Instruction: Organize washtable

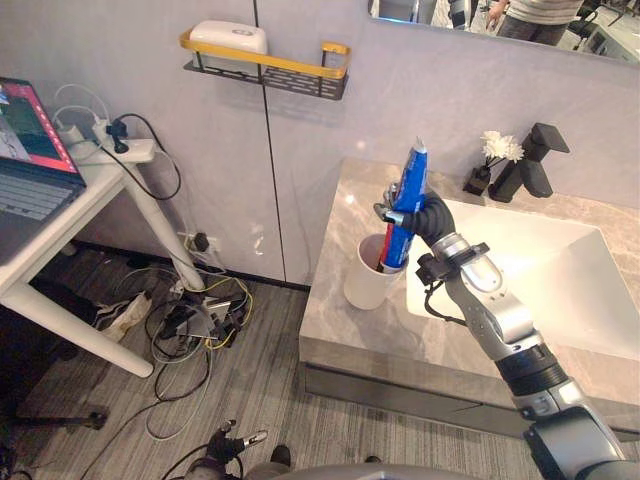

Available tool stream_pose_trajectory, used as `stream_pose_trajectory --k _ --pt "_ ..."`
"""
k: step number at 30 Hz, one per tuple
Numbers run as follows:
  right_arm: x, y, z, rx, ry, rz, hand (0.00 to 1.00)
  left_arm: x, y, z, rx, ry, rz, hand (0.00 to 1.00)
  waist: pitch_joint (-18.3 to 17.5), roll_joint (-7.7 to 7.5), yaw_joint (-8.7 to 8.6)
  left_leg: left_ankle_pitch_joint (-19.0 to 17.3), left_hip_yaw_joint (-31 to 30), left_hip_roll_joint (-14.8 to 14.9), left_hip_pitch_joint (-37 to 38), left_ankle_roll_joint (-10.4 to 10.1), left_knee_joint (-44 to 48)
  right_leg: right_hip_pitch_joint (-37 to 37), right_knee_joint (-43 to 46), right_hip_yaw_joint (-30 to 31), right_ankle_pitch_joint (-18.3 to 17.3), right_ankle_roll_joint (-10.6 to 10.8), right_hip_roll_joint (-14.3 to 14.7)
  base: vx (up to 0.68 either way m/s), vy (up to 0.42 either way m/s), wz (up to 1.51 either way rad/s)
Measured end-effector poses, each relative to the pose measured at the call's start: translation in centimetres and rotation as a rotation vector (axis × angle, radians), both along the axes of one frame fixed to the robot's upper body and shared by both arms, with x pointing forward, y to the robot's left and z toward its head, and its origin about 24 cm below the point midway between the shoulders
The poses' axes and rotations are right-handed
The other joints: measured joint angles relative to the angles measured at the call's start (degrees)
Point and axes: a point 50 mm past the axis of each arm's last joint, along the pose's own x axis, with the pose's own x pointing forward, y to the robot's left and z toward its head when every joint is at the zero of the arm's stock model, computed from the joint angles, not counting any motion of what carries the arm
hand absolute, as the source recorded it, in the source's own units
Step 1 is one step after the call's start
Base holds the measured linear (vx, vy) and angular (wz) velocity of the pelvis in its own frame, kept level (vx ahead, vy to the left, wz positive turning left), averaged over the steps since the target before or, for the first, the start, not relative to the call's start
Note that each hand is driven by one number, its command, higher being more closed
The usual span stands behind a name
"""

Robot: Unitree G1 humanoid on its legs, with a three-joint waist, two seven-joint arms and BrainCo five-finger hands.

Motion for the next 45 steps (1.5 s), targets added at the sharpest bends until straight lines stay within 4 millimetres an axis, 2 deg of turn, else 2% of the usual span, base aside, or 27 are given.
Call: stream_pose_trajectory --k 9,10,18,26,34,39,45 --pt "0.0 0.7 -0.1 0.012 -0.005 0.005 1.00 0.0 0.0 0.0 0.001 0.000 0.001 0.00 0.00 0.00 0.01 0.00 0.00 0.06 -0.12 0.00 0.05 -0.09 0.00 -0.01 0.00 0.00 -0.01 0.00 0.000 0.00" --pt "0.0 0.7 -0.1 0.011 -0.006 0.005 0.00 0.0 0.0 0.0 0.001 0.000 0.001 0.00 0.00 0.00 0.01 0.00 0.00 0.06 -0.12 0.00 0.06 -0.09 0.00 -0.01 0.00 0.00 -0.01 0.00 0.000 0.00" --pt "-0.3 0.5 -1.1 -0.003 0.038 -0.001 0.00 0.0 0.0 0.0 0.001 0.000 0.002 0.00 0.02 -0.03 0.05 0.00 -0.10 0.18 -0.28 0.00 0.13 -0.19 0.00 0.04 0.02 -0.02 0.02 0.00 0.000 0.00" --pt "-1.3 1.4 1.3 0.025 -0.069 0.047 0.00 -0.1 0.1 0.0 0.001 -0.001 0.019 0.00 0.02 -0.11 0.03 0.00 -0.09 0.20 -0.23 0.01 0.13 -0.15 -0.04 0.10 0.04 -0.05 0.01 0.00 0.000 0.00" --pt "-1.5 1.4 1.6 0.030 -0.083 0.049 0.00 -0.1 0.1 0.0 0.001 -0.001 0.025 0.00 0.00 -0.18 0.02 0.01 -0.01 0.24 -0.06 0.01 0.12 -0.08 -0.03 0.22 0.06 -0.07 0.03 0.00 0.000 0.00" --pt "-1.4 0.9 2.0 0.041 -0.099 0.028 0.00 -0.1 0.2 0.0 0.003 -0.002 0.026 0.00 0.00 -0.17 0.02 0.00 0.04 0.24 -0.02 0.01 0.09 -0.08 -0.04 0.28 0.07 -0.07 0.05 0.00 0.000 0.00" --pt "-2.0 -0.1 4.2 0.089 -0.202 -0.010 0.00 -0.1 0.2 0.0 0.008 -0.004 0.029 0.00 -0.01 -0.20 -0.03 0.00 0.19 0.27 0.16 0.01 0.08 0.00 -0.04 0.47 0.10 -0.10 0.04 0.00 0.000 0.00"
